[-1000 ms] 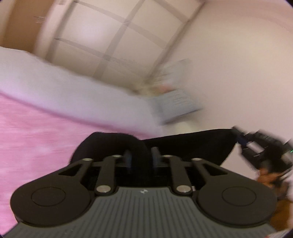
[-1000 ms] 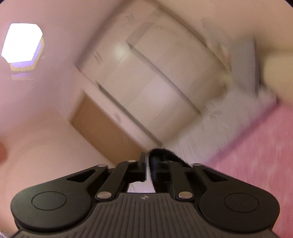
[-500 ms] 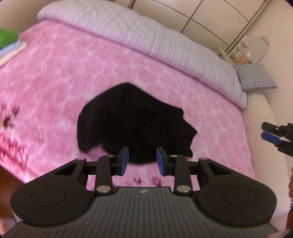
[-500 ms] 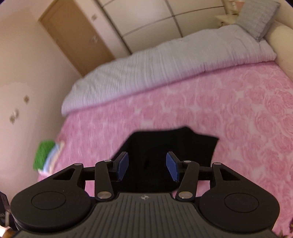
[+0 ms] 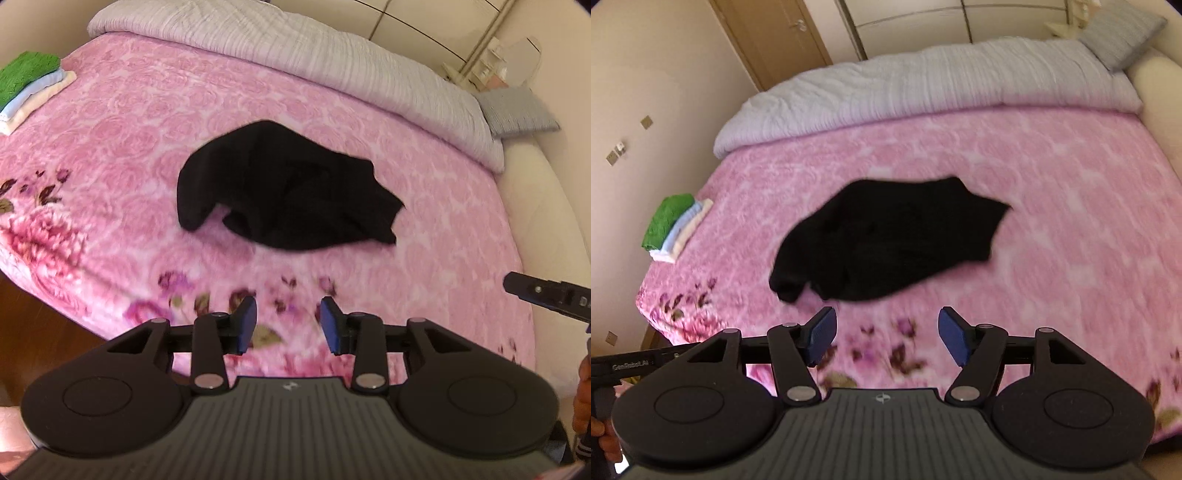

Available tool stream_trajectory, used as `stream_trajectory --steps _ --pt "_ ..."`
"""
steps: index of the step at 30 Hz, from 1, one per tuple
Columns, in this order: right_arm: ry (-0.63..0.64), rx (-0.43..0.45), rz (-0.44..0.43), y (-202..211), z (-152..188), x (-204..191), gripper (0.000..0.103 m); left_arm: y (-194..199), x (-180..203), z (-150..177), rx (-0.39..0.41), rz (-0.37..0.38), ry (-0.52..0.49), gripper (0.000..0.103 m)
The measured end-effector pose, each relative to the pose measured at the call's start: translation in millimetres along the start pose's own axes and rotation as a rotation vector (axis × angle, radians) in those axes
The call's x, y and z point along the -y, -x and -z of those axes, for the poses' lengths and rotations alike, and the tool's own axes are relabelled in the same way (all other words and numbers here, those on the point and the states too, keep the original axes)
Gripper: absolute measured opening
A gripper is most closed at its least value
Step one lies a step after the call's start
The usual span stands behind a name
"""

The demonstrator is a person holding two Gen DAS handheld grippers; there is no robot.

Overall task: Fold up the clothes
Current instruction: 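Move both open grippers toward the black garment on the bed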

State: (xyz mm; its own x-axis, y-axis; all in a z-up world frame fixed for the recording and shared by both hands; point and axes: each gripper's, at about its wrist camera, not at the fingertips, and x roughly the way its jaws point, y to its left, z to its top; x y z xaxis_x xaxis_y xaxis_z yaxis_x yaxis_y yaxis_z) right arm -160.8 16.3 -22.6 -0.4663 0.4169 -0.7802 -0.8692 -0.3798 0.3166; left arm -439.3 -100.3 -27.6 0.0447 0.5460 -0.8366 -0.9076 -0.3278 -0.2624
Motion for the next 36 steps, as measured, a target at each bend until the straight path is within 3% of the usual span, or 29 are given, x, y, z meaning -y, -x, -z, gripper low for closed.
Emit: stream_trajectory --steps 7,15,22,36 --pt "-0.008 0.0 0.011 22.5 32.9 -0.4 0.069 26.8 10.8 32.6 0.023 -0.031 -0.05 0.04" --pt "0.004 0.005 0.03 32.6 42.5 -6.9 0.071 30.9 14.2 37.0 0.039 -0.077 -0.099 0.043" --pt "0.021 0.0 0.038 11.7 26.8 -23.2 0.073 16.7 0.1 16.5 0.022 -0.123 -0.138 0.045" --pt "-0.018 -0.028 0.097 -54.2 -19.3 -71.9 0.075 -17.7 -57.9 -65.5 -0.002 -0.098 -0.193 0.048"
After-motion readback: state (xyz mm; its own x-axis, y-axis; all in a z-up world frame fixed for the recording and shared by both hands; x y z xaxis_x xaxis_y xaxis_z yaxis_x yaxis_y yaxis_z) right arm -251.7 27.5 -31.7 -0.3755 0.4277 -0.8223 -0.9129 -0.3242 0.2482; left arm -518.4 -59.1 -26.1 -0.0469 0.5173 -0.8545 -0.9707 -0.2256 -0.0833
